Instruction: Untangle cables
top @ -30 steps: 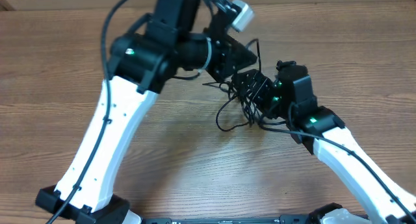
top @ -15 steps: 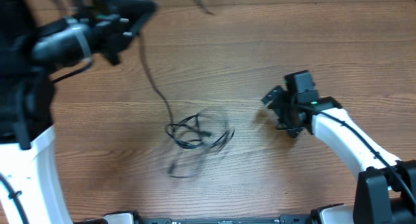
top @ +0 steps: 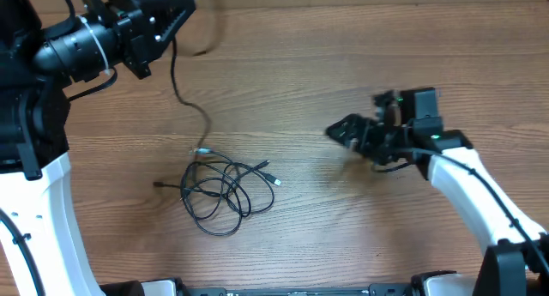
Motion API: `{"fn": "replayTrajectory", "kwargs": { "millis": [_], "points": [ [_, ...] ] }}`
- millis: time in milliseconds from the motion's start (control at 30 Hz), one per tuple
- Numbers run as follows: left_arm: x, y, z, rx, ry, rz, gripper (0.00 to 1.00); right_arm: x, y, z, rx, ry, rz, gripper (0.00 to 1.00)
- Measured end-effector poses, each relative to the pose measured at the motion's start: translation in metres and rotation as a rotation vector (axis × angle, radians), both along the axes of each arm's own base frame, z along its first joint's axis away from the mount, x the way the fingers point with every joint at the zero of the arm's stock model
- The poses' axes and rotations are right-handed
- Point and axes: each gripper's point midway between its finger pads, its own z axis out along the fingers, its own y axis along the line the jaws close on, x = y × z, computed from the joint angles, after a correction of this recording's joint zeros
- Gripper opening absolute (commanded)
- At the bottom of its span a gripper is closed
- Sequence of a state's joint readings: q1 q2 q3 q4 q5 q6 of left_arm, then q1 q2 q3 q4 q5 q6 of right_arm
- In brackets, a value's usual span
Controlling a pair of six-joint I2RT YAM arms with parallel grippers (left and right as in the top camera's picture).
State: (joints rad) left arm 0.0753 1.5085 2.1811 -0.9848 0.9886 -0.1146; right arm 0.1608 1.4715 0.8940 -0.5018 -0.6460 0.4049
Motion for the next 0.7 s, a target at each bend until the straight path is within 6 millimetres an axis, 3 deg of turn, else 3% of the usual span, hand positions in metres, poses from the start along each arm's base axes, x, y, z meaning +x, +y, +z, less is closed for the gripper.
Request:
{"fn": "replayTrajectory", "kwargs": {
  "millis": [100, 233, 500, 600, 700],
  "points": [
    [-0.002, -0.011, 0.006, 0.000, -0.037, -0.035, 0.04, -0.020, 0.045, 0.010, 0.029, -0.086, 0.194, 0.98],
    [-0.005, -0.020, 0.009, -0.001, -0.051, -0.060, 0.04, -0.045, 0.094, 0.010, -0.026, -0.190, 0.369, 1.00],
    [-0.002, -0.018, 0.008, 0.002, -0.046, -0.036, 0.04, -0.072, 0.164, -0.011, -0.197, -0.398, 0.511, 1.00],
    [-0.001, -0.018, 0.008, 0.003, -0.046, -0.033, 0.04, -0.082, 0.183, -0.032, -0.235, -0.417, 0.552, 0.67],
    [-0.001, -0.018, 0.008, 0.003, -0.046, -0.033, 0.04, -0.087, 0.191, -0.050, -0.271, -0.415, 0.572, 0.26]
  ]
}}
